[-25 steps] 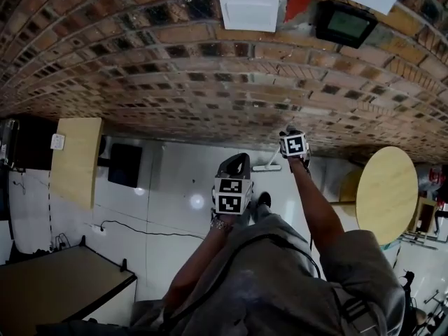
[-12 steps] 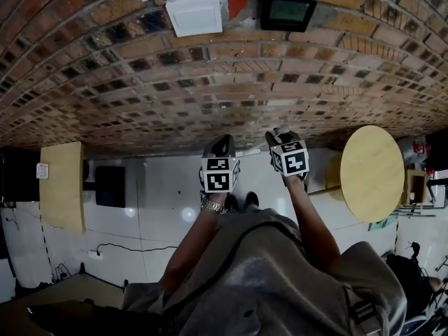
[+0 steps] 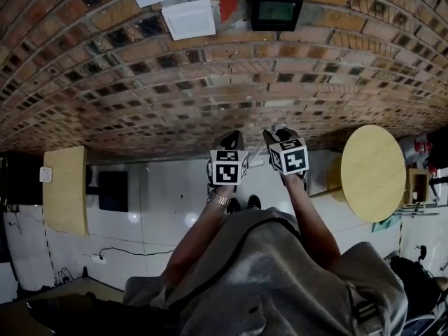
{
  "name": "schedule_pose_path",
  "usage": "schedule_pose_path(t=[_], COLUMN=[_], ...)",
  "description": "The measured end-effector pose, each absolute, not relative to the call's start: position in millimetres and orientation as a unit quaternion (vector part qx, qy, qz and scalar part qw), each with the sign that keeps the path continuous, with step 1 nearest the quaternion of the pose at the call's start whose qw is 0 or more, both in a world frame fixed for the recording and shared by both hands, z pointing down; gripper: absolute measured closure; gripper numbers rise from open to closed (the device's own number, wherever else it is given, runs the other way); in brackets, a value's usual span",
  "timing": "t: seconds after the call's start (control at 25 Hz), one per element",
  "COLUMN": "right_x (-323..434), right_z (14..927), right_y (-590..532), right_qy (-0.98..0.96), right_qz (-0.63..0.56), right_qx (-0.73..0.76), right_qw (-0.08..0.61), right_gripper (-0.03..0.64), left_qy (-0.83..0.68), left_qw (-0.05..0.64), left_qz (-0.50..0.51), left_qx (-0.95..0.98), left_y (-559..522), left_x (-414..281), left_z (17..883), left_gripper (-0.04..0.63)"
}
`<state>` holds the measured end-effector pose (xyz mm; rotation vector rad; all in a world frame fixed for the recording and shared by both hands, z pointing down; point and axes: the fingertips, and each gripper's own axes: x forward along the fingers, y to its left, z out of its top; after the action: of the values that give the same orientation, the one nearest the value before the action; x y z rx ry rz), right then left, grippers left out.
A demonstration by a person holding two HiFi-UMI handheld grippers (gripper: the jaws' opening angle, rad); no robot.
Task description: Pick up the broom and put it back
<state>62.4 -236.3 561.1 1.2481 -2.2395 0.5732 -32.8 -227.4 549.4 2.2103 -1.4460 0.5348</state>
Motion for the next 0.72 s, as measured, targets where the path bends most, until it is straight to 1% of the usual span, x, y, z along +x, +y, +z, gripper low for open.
schedule_pose_path(t=[0.4,0.56,0.72], right_x=[67.8,69.2,57.8], right_z=[601.0,648.7,719.3], right_y=[-220.4,-220.3,-231.6], right_qy=[-0.820,-0.807,-0.799], right_qz=[0.240,0.269,0.292], right_qx=[0.435,0.422,0.392], right_qw=[0.285,0.313,0.351], right_gripper=[0.515,0.515,0.514], left_qy=[-0.524,-0.533,-0.551], left_qw=[0.219,0.221,0.227], left_qz=[0.191,0.184,0.182], left_qx=[0.801,0.796,0.782], left_y=[-223.0,-215.4,-200.4], left_x=[-26.0,-33.9,-47.4], left_z=[546.4,545.8,551.9], left_gripper=[0.595,0.595,0.594])
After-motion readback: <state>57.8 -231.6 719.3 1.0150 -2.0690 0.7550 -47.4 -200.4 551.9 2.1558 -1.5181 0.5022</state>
